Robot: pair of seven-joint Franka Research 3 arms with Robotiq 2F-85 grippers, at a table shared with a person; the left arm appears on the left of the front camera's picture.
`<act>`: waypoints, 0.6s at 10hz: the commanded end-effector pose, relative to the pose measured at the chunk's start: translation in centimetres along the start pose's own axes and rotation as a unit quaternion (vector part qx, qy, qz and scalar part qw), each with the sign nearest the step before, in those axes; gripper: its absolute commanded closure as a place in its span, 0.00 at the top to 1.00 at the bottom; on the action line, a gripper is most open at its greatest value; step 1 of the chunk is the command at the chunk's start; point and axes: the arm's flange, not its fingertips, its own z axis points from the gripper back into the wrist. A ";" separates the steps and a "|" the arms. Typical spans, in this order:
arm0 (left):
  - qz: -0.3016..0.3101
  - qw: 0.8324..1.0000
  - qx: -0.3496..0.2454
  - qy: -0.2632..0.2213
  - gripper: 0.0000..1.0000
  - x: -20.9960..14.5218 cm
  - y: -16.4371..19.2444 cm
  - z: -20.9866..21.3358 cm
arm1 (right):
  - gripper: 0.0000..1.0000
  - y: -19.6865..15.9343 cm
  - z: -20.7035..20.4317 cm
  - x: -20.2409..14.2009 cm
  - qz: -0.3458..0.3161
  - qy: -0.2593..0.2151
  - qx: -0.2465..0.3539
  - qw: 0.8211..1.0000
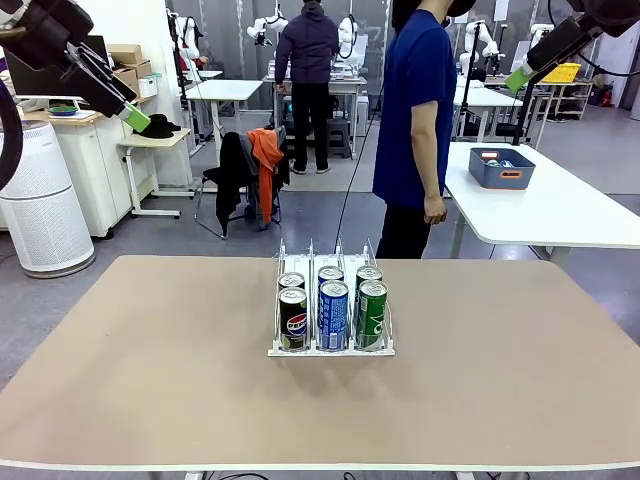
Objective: Fill the beverage cans into the dispenser.
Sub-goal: Pick up the Pepsi coke handed by the human.
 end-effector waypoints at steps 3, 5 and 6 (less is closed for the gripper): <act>0.017 0.999 -0.031 -0.015 1.00 0.8 -0.4 0.2 | 1.00 0.2 0.7 -0.2 0.008 0.021 0.017 1.000; 0.017 0.998 -0.044 -0.032 1.00 1.3 -0.7 1.1 | 1.00 -0.1 2.0 -0.1 0.009 0.017 0.042 0.999; 0.015 0.998 -0.049 -0.037 1.00 1.4 -0.7 1.6 | 1.00 -0.2 2.5 0.0 0.005 0.012 0.050 0.999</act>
